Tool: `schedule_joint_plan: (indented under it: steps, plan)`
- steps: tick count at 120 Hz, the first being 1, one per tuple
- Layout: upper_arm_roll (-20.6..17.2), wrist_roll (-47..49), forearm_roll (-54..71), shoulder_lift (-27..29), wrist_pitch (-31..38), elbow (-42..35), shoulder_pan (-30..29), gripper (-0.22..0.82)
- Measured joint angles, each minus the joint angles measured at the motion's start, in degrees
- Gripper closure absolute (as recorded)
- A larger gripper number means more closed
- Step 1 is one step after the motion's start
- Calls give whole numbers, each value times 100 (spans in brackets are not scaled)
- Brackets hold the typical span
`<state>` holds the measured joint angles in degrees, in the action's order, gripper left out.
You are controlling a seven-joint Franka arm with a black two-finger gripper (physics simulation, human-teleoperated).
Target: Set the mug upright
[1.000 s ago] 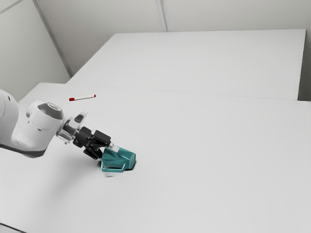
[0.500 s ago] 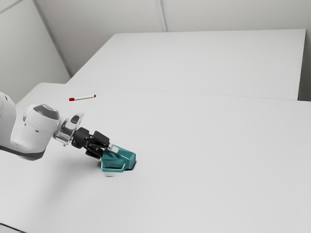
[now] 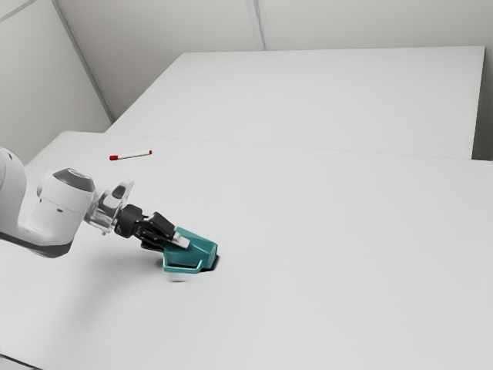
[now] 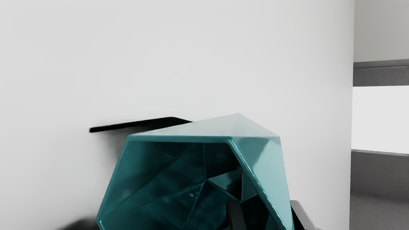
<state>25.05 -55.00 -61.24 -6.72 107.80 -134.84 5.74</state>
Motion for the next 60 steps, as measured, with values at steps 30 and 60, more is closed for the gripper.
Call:
schedule_joint_plan:
  steps: [30, 60]
  plan:
    - [-2, -50, -16, 53, 10, 16, 5, 70]
    - [-1, -76, -25, 362, 52, 77, 106, 76]
